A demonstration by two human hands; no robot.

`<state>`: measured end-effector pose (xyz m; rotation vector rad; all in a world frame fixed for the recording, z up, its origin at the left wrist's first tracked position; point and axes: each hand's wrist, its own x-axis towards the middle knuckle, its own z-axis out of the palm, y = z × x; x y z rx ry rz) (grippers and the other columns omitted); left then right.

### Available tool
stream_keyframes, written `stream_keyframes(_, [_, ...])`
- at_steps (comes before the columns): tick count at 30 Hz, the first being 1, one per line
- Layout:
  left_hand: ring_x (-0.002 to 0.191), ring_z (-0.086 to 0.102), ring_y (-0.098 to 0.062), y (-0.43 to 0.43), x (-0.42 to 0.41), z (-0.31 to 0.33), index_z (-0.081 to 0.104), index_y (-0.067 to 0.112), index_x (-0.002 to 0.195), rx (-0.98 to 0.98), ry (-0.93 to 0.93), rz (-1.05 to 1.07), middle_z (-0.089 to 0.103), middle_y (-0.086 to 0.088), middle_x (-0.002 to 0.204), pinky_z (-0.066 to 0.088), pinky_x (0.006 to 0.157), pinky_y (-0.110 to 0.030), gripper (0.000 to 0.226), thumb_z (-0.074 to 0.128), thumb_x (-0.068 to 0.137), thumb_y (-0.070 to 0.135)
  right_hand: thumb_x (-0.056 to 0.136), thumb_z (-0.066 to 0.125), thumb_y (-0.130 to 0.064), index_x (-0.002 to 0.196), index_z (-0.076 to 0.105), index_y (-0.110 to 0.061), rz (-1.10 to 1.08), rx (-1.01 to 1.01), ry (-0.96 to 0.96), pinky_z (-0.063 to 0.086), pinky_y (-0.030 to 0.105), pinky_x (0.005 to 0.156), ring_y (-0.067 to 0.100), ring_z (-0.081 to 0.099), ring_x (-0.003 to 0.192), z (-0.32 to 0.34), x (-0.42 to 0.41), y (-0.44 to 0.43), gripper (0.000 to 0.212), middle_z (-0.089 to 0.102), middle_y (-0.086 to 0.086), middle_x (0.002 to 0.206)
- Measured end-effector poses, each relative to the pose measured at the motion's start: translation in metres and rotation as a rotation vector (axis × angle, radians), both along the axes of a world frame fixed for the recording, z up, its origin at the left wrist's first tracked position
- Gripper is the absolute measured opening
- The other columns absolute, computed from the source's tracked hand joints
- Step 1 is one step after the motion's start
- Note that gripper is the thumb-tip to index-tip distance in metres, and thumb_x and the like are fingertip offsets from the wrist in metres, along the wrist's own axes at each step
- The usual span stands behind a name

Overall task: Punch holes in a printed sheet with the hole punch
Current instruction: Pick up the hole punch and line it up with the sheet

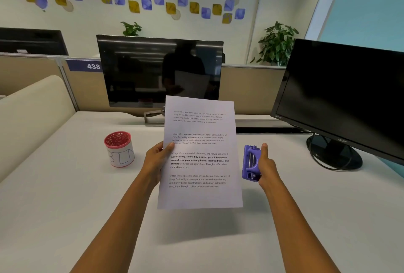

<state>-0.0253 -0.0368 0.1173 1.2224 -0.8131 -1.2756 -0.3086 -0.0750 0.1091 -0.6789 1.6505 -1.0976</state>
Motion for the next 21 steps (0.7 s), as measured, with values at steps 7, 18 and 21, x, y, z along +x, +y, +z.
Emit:
stream_keyframes(7, [0.081,0.069,-0.033,0.001,0.002,0.0,0.062,0.013,0.103,-0.005,0.001,-0.003,0.07,-0.014,0.099,0.055,0.082,-0.054,0.018,0.06,0.088,0.023,0.094,0.033,-0.051,0.105,0.055,-0.021,0.175,0.05,-0.374,0.048,0.036,0.06,0.026,0.052,0.075,0.011,0.0,0.007,0.039,0.055,0.013,0.094])
stream_keyframes(18, [0.075,0.07,-0.028,-0.004,0.009,0.002,0.063,0.014,0.101,0.005,-0.002,0.009,0.072,-0.01,0.093,0.06,0.07,-0.044,0.016,0.06,0.088,0.023,0.094,0.05,-0.021,0.115,0.052,-0.012,0.209,-0.03,-0.639,0.058,0.041,0.06,0.031,0.057,0.088,0.009,-0.02,0.01,0.023,0.059,0.014,0.101])
stream_keyframes(21, [0.075,0.07,-0.028,-0.004,0.011,0.003,0.063,0.014,0.102,0.003,0.001,0.012,0.072,-0.01,0.093,0.06,0.07,-0.044,0.017,0.061,0.087,0.023,0.092,0.055,-0.02,0.116,0.052,-0.011,0.225,-0.047,-0.568,0.059,0.039,0.056,0.03,0.058,0.088,0.012,-0.022,0.011,0.026,0.06,0.015,0.099])
